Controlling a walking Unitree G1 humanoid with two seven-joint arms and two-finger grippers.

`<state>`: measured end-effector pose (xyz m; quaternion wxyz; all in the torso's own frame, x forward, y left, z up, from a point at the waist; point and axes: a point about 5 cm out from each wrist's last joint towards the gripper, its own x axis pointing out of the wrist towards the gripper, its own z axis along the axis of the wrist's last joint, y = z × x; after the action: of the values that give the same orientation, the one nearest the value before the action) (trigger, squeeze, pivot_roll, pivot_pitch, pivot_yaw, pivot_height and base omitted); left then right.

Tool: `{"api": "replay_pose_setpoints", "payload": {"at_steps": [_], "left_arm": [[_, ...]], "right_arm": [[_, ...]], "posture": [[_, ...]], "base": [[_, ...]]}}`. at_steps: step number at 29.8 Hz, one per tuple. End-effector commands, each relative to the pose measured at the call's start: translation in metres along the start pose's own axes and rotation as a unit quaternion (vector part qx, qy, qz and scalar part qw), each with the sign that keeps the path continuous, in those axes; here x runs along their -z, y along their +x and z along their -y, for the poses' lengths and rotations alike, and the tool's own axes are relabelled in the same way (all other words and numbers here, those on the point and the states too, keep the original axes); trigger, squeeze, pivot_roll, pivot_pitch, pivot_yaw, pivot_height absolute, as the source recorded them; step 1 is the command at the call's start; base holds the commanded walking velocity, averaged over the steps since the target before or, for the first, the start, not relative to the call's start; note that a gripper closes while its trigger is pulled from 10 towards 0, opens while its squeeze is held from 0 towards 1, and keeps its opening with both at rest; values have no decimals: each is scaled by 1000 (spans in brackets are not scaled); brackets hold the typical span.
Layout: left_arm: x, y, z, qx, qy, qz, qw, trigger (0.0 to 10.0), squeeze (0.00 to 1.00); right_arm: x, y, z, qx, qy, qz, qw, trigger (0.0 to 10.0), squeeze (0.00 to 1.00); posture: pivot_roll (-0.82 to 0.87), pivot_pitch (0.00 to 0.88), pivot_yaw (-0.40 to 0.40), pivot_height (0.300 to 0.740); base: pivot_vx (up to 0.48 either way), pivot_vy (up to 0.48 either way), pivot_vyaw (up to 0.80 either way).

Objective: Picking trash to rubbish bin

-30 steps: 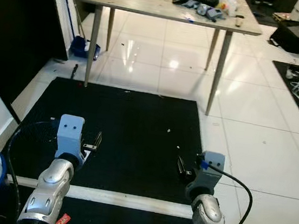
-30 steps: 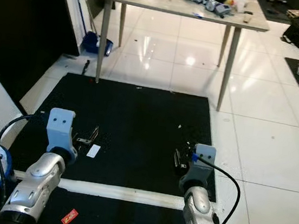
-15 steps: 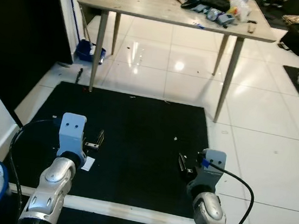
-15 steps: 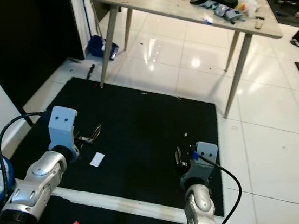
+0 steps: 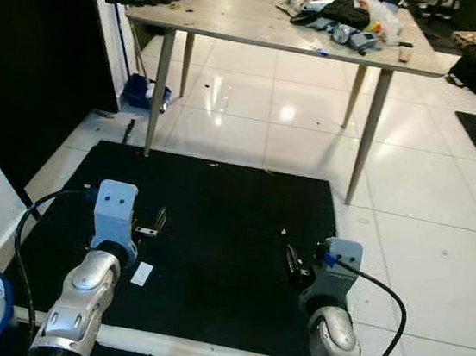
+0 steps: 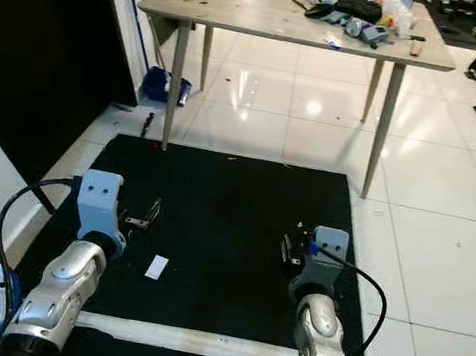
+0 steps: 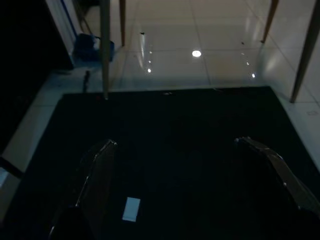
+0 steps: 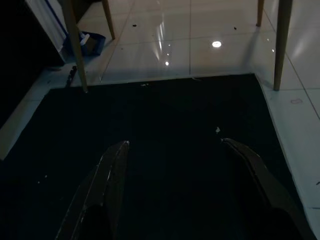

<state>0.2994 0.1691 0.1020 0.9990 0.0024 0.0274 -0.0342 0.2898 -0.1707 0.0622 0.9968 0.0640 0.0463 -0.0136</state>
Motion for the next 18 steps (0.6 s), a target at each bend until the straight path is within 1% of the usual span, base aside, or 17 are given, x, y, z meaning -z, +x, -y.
{"api": "replay_pose_setpoints", "payload": {"at_steps": [1,10,18], "left_arm": [[3,-2,-2,-1,4,-8,1000,10000,0],[3,-1,-2,0,6,-8,1000,10000,0],[2,-1,-2,1,7,-7,1000,10000,0]], "right_arm": [[4,-3,4,10,8,-5,1000,10000,0],[4,-2,4,11,8,-3,1000,10000,0],[3,-2,5,13,5,0,1000,10000,0]], "posture": [[29,127,37,740],[29,132,39,740],[25,134,40,740]], "base": [[270,0,-575],[270,0,-703],[271,0,0]]}}
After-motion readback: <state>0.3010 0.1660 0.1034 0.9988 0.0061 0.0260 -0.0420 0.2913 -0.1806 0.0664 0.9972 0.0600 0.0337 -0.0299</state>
